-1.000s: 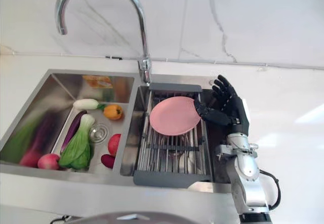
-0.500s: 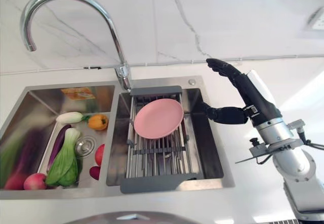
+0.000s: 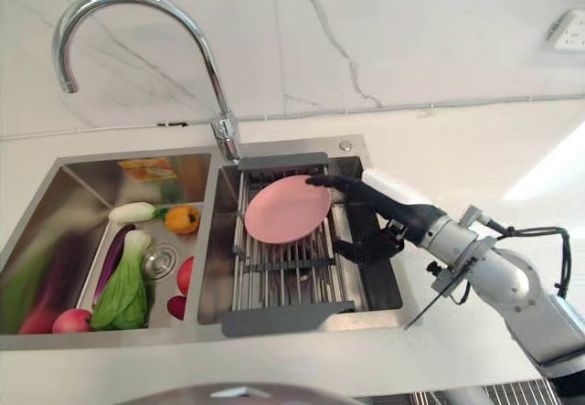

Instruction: Place the dishes in the dishwasher.

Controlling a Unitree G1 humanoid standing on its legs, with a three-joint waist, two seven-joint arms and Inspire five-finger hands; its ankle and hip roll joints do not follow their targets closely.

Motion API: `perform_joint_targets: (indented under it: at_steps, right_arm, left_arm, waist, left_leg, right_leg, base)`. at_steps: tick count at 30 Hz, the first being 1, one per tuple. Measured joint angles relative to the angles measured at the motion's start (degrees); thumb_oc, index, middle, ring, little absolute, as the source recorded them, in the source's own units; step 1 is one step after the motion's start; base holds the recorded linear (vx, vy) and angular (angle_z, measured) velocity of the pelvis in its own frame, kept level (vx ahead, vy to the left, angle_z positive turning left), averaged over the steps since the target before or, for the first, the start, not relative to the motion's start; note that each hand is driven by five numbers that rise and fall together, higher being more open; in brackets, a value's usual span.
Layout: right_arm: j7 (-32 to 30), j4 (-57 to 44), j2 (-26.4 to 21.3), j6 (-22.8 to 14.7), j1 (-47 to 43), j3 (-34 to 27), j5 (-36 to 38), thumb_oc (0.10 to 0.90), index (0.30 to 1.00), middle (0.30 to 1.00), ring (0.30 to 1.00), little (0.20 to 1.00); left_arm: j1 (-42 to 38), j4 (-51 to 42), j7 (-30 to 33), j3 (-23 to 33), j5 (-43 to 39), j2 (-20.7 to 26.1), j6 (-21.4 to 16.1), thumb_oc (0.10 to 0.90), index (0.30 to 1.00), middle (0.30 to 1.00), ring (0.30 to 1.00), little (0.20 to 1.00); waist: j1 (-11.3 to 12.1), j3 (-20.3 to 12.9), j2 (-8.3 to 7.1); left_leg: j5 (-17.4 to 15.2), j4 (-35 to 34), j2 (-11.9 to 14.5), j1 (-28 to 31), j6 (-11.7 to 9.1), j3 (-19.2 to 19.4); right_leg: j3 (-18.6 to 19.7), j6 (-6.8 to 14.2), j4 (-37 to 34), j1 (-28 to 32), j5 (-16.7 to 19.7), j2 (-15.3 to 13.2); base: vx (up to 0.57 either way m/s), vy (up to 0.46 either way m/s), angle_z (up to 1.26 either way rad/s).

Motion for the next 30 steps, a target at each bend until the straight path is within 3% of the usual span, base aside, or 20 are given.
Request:
perform_joint_targets:
  at_steps: [6, 13, 26, 27, 28, 29, 30]
  right_arm:
    - [0.1, 2.5, 1.4, 0.1, -3.3, 5.0, -2.2, 0.8, 0.9, 0.9, 0.9, 0.9]
    - [-3.0, 7.2, 8.6, 0.1, -3.5, 5.4, -14.8, 0.8, 0.9, 0.9, 0.9, 0.9]
    - [-7.5, 10.1, 11.7, -0.7, -3.1, 6.8, -34.7, 0.8, 0.9, 0.9, 0.9, 0.9]
    - [-7.9, 10.8, 12.8, -0.6, -2.8, 6.8, -36.7, 0.759, 0.839, 0.839, 0.839, 0.839]
    - [-7.9, 10.8, 12.8, -0.6, -2.8, 6.8, -36.7, 0.759, 0.839, 0.839, 0.839, 0.839]
    - [-8.5, 11.1, 13.0, -0.6, -2.7, 6.8, -39.1, 0.566, 0.549, 0.549, 0.549, 0.549]
    - [-8.5, 11.1, 13.0, -0.6, -2.7, 6.8, -39.1, 0.566, 0.549, 0.549, 0.549, 0.549]
  left_arm:
    - [-0.5, 0.0, -0.2, -0.5, 0.1, -0.1, -0.2, 0.8, 0.9, 0.9, 0.9, 0.9]
    - [-0.5, -0.3, -0.4, 0.6, 1.2, -0.1, -1.1, 0.8, 0.9, 0.9, 0.9, 0.9]
    - [-0.6, -1.1, 0.6, 0.5, 2.3, -0.3, -1.1, 0.8, 0.9, 0.9, 0.9, 0.9]
    - [-0.6, -1.1, 0.6, 0.5, 2.3, -0.4, -1.0, 0.8, 0.9, 0.9, 0.9, 0.9]
    - [-0.6, -1.1, 0.6, 0.5, 2.3, -0.4, -1.0, 0.8, 0.9, 0.9, 0.9, 0.9]
    - [-0.6, -1.1, 0.6, 0.5, 2.3, -0.5, -1.0, 0.8, 0.9, 0.9, 0.9, 0.9]
    - [-0.6, -1.1, 0.6, 0.5, 2.3, -0.5, -1.0, 0.8, 0.9, 0.9, 0.9, 0.9]
  waist:
    - [1.9, -0.1, 0.06]
    - [4.8, -0.1, -0.36]
    - [5.7, 0.5, -0.88]
    - [5.8, 0.6, -0.87]
    - [5.8, 0.6, -0.87]
    - [5.8, 0.6, -0.76]
    - [5.8, 0.6, -0.76]
  left_leg:
    - [0.0, 0.0, 0.0, -0.5, 0.0, -1.3]
    - [0.8, 0.0, -0.5, -1.5, 0.3, -4.8]
    - [1.5, 0.0, -1.4, -2.1, 0.6, -7.4]
    - [1.5, 0.0, -1.4, -2.1, 0.6, -7.5]
    - [1.5, 0.0, -1.4, -2.1, 0.6, -7.5]
    - [1.5, 0.0, -1.4, -2.2, 0.6, -7.6]
    - [1.5, 0.0, -1.4, -2.2, 0.6, -7.6]
  right_leg:
    - [-1.3, 0.0, 0.0, 0.3, 0.0, 0.0]
    - [-4.7, 0.0, 0.0, 0.7, -0.3, -0.4]
    - [-7.2, 0.4, -0.2, 1.2, -0.5, -1.1]
    - [-7.4, 0.4, -0.2, 1.2, -0.6, -1.1]
    - [-7.4, 0.4, -0.2, 1.2, -0.6, -1.1]
    - [-7.5, 0.5, -0.2, 1.2, -0.6, -1.1]
    - [-7.5, 0.5, -0.2, 1.2, -0.6, -1.1]
  base:
    - [0.0, -0.002, 0.11]
    - [-0.01, -0.001, 0.26]
    - [-0.01, -0.004, 0.1]
    - [0.0, -0.005, 0.11]
    - [0.0, -0.005, 0.05]
    - [0.0, 0.0, 0.0]
    - [0.0, 0.0, 0.0]
